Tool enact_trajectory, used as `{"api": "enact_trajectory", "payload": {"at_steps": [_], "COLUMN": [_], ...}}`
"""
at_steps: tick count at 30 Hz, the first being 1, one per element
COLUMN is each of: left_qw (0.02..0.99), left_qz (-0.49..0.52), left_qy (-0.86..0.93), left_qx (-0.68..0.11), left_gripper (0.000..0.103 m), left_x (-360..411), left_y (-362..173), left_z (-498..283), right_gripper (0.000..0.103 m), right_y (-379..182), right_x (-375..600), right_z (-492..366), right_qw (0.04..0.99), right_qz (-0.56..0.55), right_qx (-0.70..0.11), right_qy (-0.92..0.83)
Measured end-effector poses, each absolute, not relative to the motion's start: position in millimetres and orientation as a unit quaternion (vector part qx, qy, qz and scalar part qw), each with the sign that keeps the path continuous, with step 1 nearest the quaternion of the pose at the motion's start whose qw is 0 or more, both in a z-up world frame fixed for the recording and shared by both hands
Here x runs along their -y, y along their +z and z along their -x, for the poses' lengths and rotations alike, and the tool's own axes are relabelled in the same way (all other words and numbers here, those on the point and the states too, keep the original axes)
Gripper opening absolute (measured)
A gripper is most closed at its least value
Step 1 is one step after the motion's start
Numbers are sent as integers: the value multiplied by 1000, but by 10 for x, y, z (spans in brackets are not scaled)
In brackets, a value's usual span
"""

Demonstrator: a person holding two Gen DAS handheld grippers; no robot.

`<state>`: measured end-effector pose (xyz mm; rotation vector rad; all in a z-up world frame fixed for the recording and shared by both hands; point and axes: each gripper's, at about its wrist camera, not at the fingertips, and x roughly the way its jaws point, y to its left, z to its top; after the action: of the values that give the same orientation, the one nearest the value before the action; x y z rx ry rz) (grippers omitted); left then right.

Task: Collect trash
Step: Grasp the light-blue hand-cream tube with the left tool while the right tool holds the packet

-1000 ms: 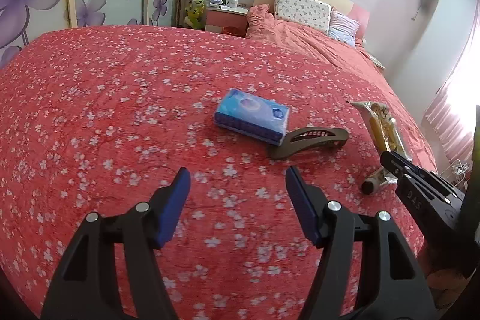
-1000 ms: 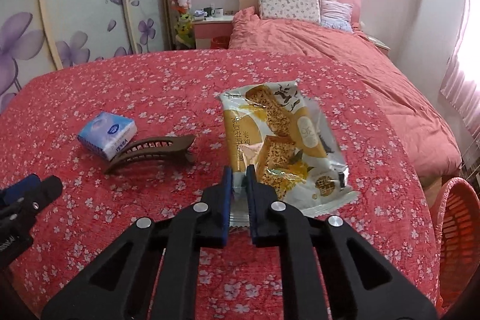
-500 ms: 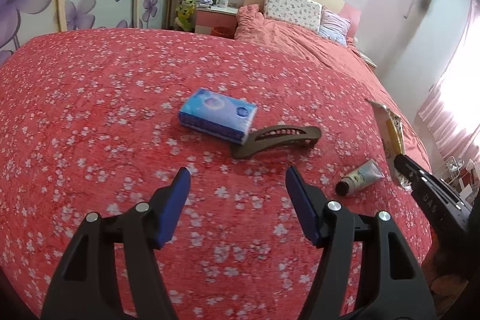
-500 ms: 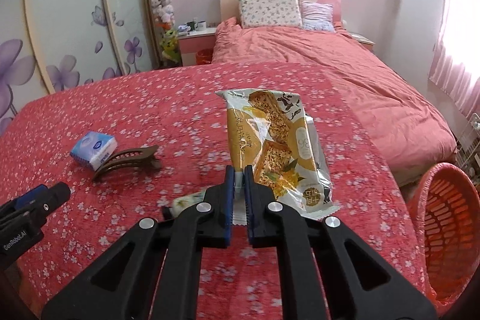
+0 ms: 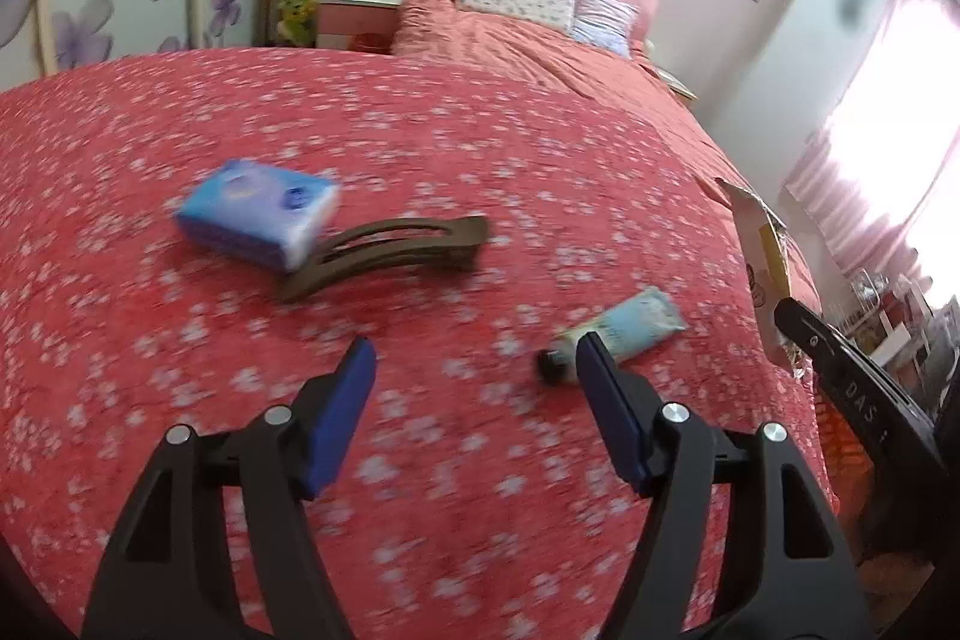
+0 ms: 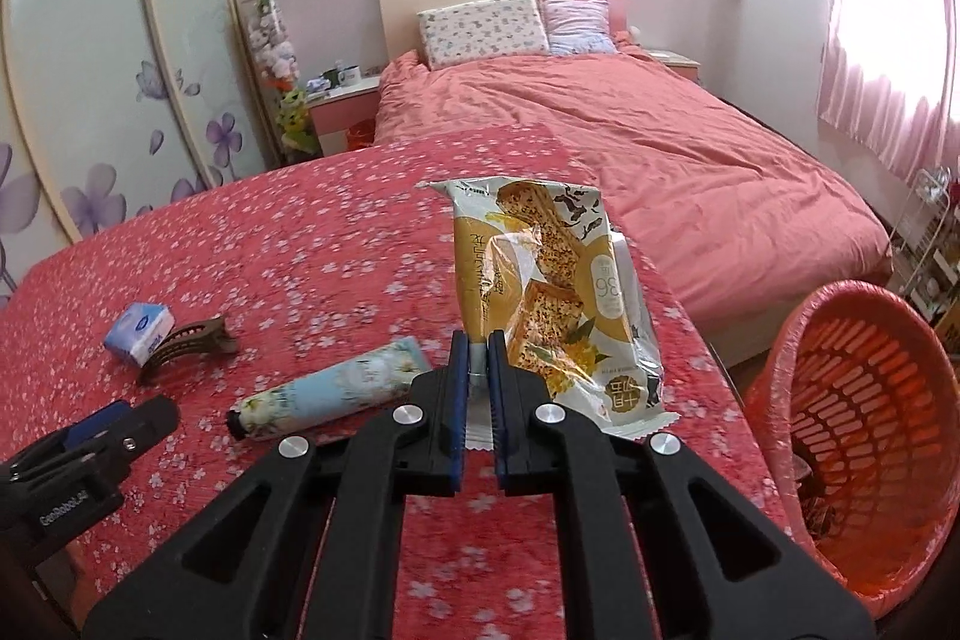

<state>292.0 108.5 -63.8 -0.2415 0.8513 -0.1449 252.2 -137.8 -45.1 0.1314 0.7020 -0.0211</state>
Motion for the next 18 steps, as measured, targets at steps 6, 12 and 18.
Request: {"api": "enact_trajectory", "payload": {"at_steps": [6, 12, 18], "left_qw": [896, 887, 873], "left_qz": [110, 92, 91], "left_qy": [-99, -127, -150], "left_qx": [-419, -434, -454], "left_gripper": [68, 67, 61], "left_x": [-759, -552, -414], "left_y": [-664, -760, -881], "left_z": [-3158, -3353, -3315], "right_gripper": [7, 7, 7], "right_y": [-510, -548, -552], "right_x": [1525, 1688, 1760], "right_z": [-2457, -2399, -2346], "right_qw": [934, 933, 932], "right_qz": [-80, -89, -98], "right_qx": [-347, -348, -348], "right_qy": [-15, -21, -23]}}
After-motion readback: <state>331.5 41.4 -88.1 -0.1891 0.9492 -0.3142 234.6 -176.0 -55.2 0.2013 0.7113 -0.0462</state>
